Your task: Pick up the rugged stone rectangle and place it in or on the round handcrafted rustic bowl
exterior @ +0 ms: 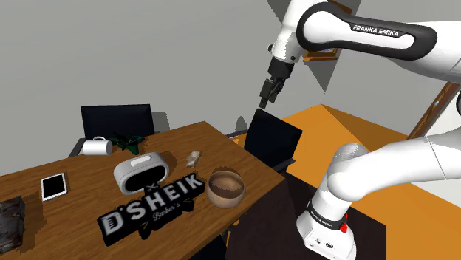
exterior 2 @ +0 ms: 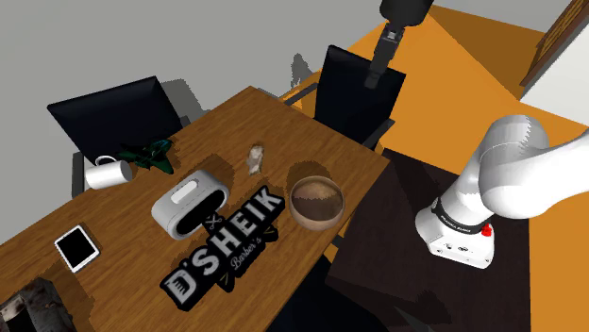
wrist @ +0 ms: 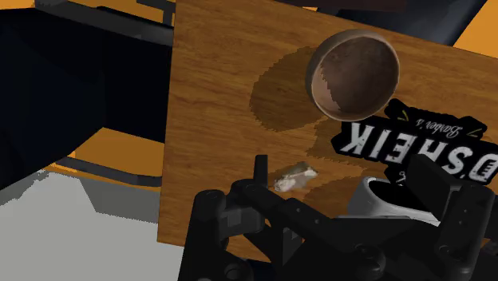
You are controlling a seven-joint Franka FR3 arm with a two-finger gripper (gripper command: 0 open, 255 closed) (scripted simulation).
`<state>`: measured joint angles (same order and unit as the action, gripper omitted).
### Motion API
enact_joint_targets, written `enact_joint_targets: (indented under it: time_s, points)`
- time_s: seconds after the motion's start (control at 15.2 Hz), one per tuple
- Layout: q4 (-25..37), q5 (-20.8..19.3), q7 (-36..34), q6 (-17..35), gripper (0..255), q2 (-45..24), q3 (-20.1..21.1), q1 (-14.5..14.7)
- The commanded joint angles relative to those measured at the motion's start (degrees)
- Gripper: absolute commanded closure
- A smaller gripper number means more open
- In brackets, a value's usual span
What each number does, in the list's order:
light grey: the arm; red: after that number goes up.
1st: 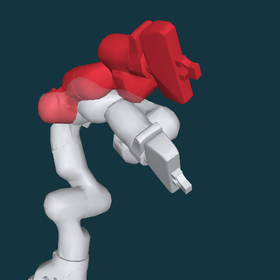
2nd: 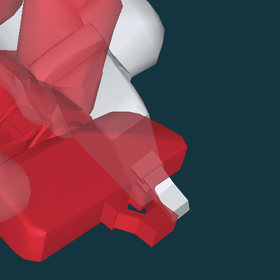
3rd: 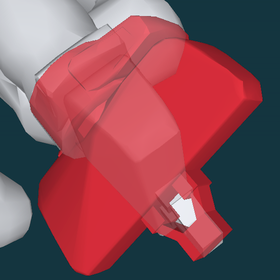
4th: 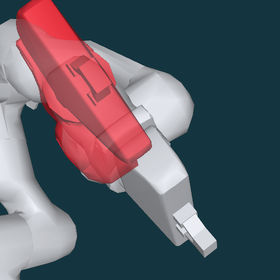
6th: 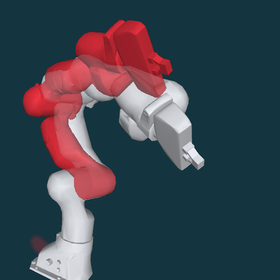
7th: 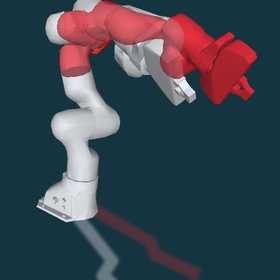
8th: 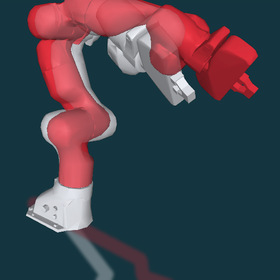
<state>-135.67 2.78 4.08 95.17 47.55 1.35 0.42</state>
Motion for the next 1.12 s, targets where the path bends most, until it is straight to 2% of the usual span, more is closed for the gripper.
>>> enact_joint_targets:
  time_s: [0.0, 0.59, 1.06]
  points:
    - [0.0, 0.0, 0.0, 0.0, 0, 0.0, 0.0, 0.0]
    - [-4.2, 3.7, -18.4, 16.0, 0, -12.1, 9.4, -3.2]
    - [-2.1, 2.9, -33.4, 27.5, 0, -26.3, 16.2, -6.8]
